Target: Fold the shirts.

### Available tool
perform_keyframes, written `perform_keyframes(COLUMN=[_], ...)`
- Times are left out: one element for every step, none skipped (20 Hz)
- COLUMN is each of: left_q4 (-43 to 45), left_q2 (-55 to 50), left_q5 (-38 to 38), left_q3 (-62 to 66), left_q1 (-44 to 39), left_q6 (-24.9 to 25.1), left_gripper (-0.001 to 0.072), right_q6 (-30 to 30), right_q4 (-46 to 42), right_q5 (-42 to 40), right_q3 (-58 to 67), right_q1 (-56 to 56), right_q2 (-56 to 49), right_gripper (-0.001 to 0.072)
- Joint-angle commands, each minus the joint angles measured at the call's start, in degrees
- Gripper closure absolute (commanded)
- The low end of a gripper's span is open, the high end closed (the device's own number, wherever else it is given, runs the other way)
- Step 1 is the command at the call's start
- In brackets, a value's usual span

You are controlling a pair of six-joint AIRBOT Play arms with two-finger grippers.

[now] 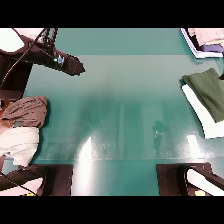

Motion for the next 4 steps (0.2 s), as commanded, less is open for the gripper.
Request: perform_keyframes(left_q4=[0.0, 0.0, 0.0, 0.0], left_q2=[0.0, 0.0, 0.0, 0.0], left_q5=[0.2, 0.2, 0.2, 0.2], left_q3=[0.0, 0.0, 0.0, 0.0], left_q1=[0.0, 0.0, 0.0, 0.0], left_q6=[0.0, 0.0, 0.0, 0.0], left_gripper=[0.0682, 0.0682, 0.0682, 0.0682], right_q6=[-0.1, -0.1, -0.1, -0.1], right_q4=[0.0, 0.1, 0.1, 0.1], right_q5=[-0.5, -0.5, -0.5, -0.5], right_q3=[0.0, 0.0, 0.0, 0.0], right_q1=[4.4, 4.7, 4.6, 4.6], right_q2=[0.1, 0.1, 0.1, 0.1], right_gripper=[0.0695, 0.0696, 0.0696, 0.0695])
